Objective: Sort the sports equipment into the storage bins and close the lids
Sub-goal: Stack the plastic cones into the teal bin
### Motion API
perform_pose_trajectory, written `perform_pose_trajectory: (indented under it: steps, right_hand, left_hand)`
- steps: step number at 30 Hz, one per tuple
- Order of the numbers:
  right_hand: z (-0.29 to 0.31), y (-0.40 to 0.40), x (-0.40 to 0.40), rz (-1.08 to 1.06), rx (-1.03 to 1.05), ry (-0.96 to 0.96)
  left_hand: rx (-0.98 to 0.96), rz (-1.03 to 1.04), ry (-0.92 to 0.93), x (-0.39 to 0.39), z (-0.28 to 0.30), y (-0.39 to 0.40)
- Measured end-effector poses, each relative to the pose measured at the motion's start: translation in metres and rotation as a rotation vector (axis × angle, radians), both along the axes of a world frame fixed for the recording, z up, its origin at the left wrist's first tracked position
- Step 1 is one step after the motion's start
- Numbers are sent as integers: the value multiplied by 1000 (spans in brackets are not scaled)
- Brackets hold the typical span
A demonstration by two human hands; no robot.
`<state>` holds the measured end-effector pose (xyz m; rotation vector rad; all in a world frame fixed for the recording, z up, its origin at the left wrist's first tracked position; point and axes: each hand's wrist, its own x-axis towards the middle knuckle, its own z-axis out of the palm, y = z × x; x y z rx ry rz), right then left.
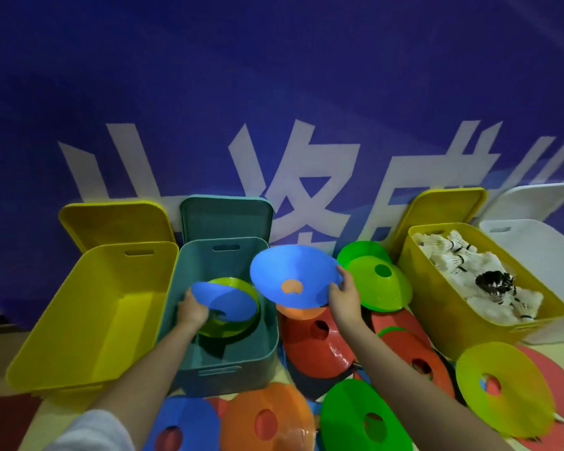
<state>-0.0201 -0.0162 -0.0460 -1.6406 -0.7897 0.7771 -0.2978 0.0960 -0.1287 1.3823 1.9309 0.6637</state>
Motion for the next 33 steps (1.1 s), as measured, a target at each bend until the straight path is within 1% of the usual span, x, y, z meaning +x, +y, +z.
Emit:
perform_pose_trajectory:
  steps: [2, 3, 5, 7, 9, 12, 14, 15, 16, 18, 19, 20, 23, 26, 30, 33]
  right_hand:
    - [-3, 7, -5, -14, -13, -29]
    - [-4, 11, -8, -18, -27, -44]
    - [-4, 18, -17, -2, -57, -80]
    - [-4, 26, -27, 26, -74, -141]
    - [-3, 37, -37, 54, -78, -233]
    - [4, 50, -56, 166, -103, -403]
    - [13, 55, -72, 291, -118, -498]
    - [16, 60, -81, 356, -136, -532]
    - [16, 66, -91, 413, -158, -561]
    - [8, 84, -111, 493, -225, -607]
    - [3, 89, -121, 516, -257, -633]
    - [-4, 93, -131, 522, -280, -653]
    - [-27, 101, -151, 488, -397, -667]
    - [-58, 104, -166, 412, -524, -572]
    - [-89, 100, -182, 456, -698, -575]
    - [-94, 99, -175, 468, -728, -630]
  left_hand:
    - [-61, -44, -21, -5, -18, 9]
    - [-120, -87, -3, -6, -25, 13]
    - [-223, -171, 96, -5, -24, 11]
    - [-236, -208, 223, 1, -6, 3]
    - [-90, -253, 244, 4, 11, 1]
    - [251, -314, 170, -10, 37, -1]
    - [434, -288, 135, -26, 53, -2]
    - [464, -236, 103, -35, 60, -2]
    - [445, -177, 75, -44, 62, 0]
    - [287, -96, 50, -57, 58, 4]
    - [209, -102, 49, -61, 52, 4]
    - [170, -135, 48, -62, 45, 2]
    - [180, -174, 53, -62, 29, -6]
    - [205, -142, 88, -62, 26, -4]
    - [221, -135, 64, -64, 22, -3]
    - [236, -125, 29, -67, 20, -2]
